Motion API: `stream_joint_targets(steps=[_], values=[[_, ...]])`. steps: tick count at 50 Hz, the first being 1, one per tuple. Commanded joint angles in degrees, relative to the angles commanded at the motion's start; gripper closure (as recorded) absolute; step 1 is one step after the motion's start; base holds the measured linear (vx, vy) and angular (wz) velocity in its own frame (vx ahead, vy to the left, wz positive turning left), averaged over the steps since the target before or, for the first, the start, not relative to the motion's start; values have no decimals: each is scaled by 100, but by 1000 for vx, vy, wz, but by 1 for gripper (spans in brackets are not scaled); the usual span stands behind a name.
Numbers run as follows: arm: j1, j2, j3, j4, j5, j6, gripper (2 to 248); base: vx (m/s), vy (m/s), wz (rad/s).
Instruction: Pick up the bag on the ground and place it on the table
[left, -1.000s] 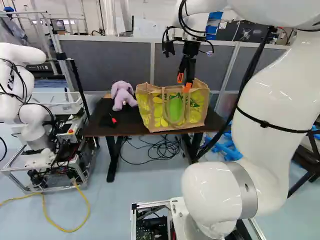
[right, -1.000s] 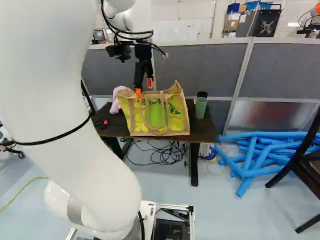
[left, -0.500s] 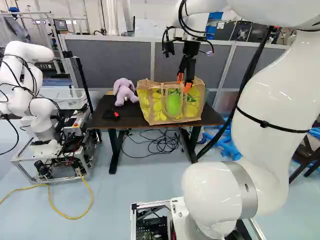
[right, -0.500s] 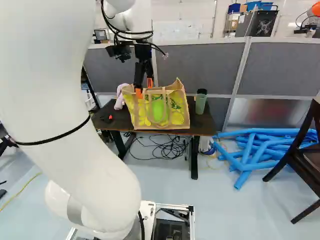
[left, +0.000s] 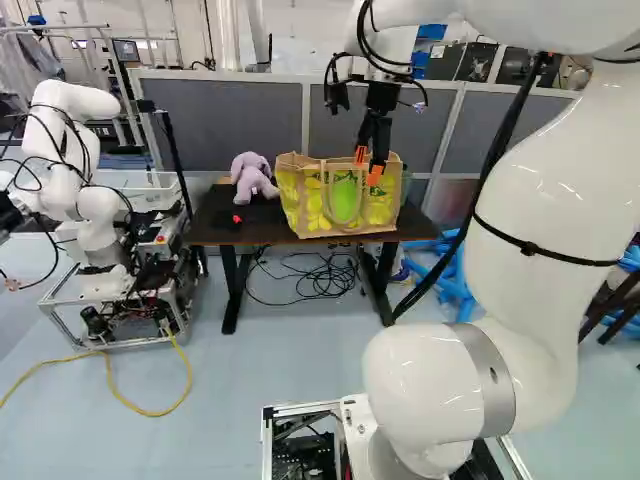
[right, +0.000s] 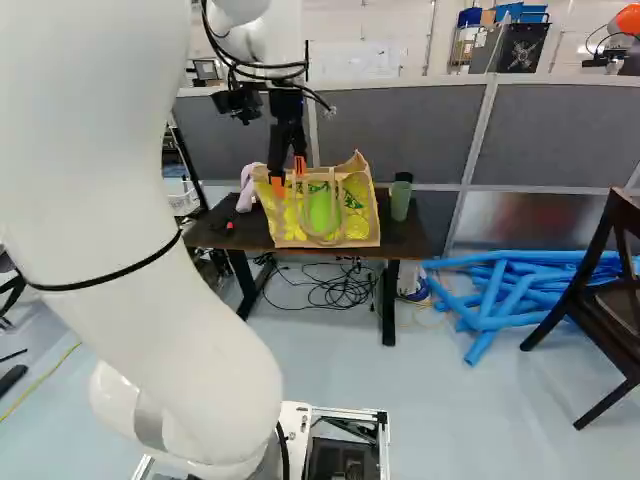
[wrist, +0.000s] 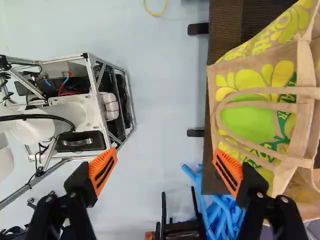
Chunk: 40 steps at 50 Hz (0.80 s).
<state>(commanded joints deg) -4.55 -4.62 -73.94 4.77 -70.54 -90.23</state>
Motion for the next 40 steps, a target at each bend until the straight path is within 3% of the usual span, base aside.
stream_joint_targets(steps=[40], values=[[0, 0, 0, 0, 0, 0, 3, -63, 0, 7]])
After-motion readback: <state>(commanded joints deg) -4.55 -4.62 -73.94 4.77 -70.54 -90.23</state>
